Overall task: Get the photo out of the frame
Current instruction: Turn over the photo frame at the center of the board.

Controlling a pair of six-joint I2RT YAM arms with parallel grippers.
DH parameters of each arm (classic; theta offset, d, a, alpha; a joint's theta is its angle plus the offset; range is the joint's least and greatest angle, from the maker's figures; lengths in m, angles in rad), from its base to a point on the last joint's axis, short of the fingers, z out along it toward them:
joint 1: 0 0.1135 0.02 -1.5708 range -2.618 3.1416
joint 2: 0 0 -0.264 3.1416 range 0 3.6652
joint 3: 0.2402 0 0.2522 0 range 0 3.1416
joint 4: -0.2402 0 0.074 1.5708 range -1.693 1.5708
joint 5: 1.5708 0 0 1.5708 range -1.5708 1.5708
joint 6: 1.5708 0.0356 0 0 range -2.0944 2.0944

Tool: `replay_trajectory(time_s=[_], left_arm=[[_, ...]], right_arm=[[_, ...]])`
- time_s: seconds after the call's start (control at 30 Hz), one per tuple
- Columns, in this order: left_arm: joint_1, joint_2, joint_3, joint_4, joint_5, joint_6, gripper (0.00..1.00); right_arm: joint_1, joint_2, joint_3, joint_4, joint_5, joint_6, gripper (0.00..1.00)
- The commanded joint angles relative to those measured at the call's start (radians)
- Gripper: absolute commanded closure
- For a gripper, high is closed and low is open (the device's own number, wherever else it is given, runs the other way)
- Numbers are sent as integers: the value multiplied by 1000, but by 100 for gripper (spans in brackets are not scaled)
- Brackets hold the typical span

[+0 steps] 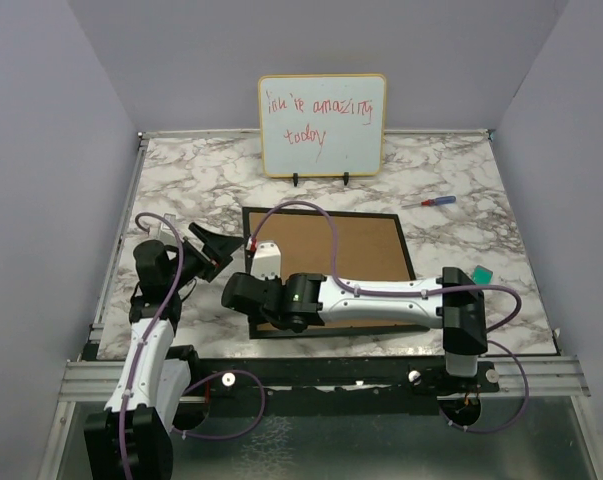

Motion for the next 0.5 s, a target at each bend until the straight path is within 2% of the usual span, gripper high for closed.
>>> replay_trajectory(time_s=[0.0,0.1,0.3,0.47], left_arm=[[-11,-13,-13,106,112,-27,1],[-30,-6,-47,111,80,-37,1],[-172,91,-30,159,-42,-15,1],[-240,176,13,187,-66,-9,13]], right_arm=[[-9,-82,-19,108,26,-6,100],[-9,-92,-22,109,26,-5,100],[-9,-110,-38,102,36,4,100],[-8,-119,-54,115,24,10,99]])
